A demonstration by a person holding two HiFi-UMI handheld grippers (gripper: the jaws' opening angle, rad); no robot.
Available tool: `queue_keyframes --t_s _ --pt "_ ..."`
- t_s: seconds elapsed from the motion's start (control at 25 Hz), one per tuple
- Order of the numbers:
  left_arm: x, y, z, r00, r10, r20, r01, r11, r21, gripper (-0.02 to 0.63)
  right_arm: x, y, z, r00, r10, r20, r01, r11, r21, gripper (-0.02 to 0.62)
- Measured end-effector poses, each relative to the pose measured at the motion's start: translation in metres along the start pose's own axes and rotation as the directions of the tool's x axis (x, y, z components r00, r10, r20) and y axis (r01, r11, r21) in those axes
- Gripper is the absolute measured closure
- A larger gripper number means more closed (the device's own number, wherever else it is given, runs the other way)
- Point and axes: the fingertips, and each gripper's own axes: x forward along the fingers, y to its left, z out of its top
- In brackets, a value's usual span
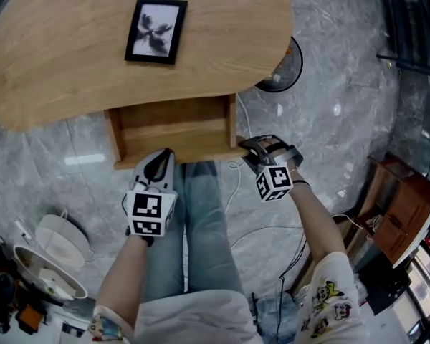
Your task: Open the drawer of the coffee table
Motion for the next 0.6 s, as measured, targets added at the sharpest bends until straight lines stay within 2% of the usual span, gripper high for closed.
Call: queue_keyframes --t_s 0.28,0.48,0.6 --pt "-0.002 0.002 -0.009 1.000 0.009 -0.005 -0.010 1.000 -0.019 0.592 0.019 0.004 -0.015 0.997 0.021 -0.078 -0.023 0.999 -0.028 0.531" --pt "-0.002 0.007 -0.014 1.000 0.018 -0.003 -0.018 0.999 -0.032 0.592 0.023 0.004 -0.015 0.996 0.022 -0.091 -0.025 0.999 -0.028 0.531" --pt "-0.005 0.007 -0.015 1.000 0.025 0.005 -0.025 0.999 -0.040 0.592 0.023 0.005 -0.015 0.995 0.027 -0.095 -0.027 1.000 0.004 0.530"
